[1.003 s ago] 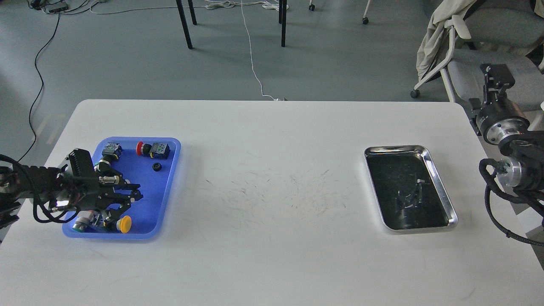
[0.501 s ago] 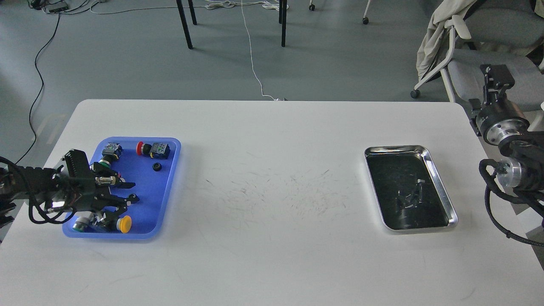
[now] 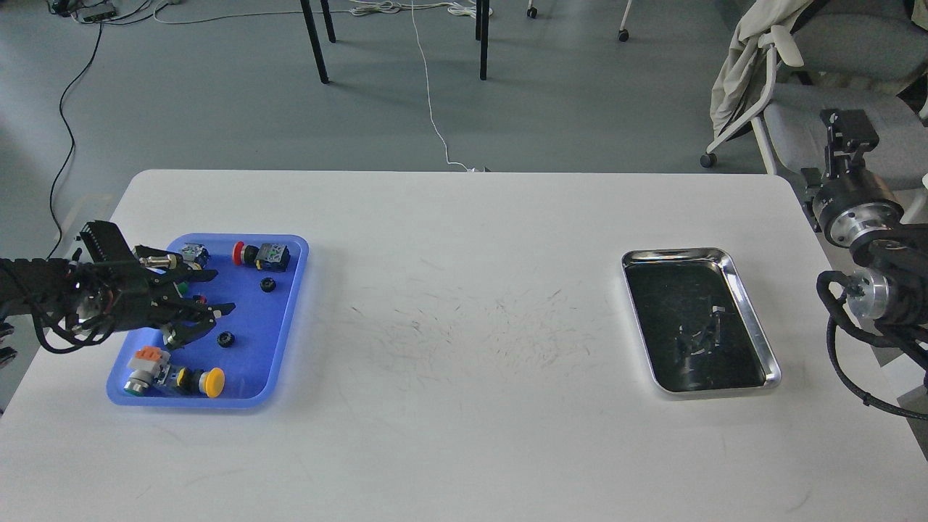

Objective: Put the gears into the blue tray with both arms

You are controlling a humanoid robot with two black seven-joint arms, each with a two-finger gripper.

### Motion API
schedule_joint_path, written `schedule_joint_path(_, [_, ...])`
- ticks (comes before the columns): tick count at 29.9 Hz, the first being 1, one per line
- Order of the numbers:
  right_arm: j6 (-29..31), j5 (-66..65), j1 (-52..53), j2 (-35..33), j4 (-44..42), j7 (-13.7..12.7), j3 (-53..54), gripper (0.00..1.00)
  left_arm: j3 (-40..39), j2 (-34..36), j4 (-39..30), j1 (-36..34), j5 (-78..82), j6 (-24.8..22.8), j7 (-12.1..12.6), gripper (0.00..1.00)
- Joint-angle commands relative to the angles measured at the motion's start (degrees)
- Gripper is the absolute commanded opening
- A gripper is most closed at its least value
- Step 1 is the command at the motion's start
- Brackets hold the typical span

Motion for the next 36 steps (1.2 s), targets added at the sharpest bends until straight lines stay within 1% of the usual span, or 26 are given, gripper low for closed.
schedule_joint_path(1, [0.08, 0.0, 0.16, 0.0, 0.14, 0.0, 0.08, 0.99, -0.17, 0.4, 0.04, -3.31, -8.12, -0.25, 0.0, 0.77])
schedule_joint_path(3, [0.08, 0.0, 0.16, 0.0, 0.41, 0.0, -0.01, 0.99, -0.17, 0.4, 1.0, -5.06, -11.99, -0.95, 0.0, 0.78])
schedule_joint_path(6, [0.08, 0.09, -0.02, 0.0, 1.02, 0.0, -0.01, 0.99, -1.31, -0.21, 2.5, -6.91, -18.75, -3.67, 0.0, 0.81])
schedule_joint_path(12, [0.08, 0.0, -0.02, -0.18, 2.78, 0.0, -0.01, 0.99, -7.98, -0.74, 2.86, -7.01, -33.09, -7.18, 0.0, 0.9])
schedule_joint_path(17, [-0.01, 0.09, 0.07, -0.26, 4.01, 0.0, 0.17, 0.99, -13.17, -0.74, 3.03, -6.57, -42.48, -9.38, 0.0, 0.92])
schedule_joint_path(21, [-0.1, 0.09, 0.07, -0.44, 5.15, 0.0, 0.17, 0.99, -14.93, -1.18, 4.53, -5.6, -49.34, -9.57, 0.0, 0.93])
schedule_joint_path(25, [-1.41, 0.09, -0.1, -0.88, 7.17, 0.0, 0.78, 0.99, -16.08, -1.62, 6.71, -4.55, -63.47, -9.56, 0.0, 0.93])
schedule_joint_path(28, [-2.29, 0.09, -0.1, -1.06, 8.4, 0.0, 0.78, 0.99, -16.17, -1.62, 8.39, -4.11, -73.77, -10.09, 0.0, 0.96])
schedule_joint_path(31, [-2.65, 0.09, -0.19, -1.06, 8.93, -0.09, 0.78, 0.99, -16.17, -1.62, 8.48, -4.11, -77.92, -10.0, 0.0, 0.97])
schedule_joint_path(36, [-3.7, 0.09, -0.28, -1.23, 10.51, -0.09, 0.87, 0.99, -16.34, -1.8, 8.39, -2.36, -79.33, -9.74, 0.0, 0.98])
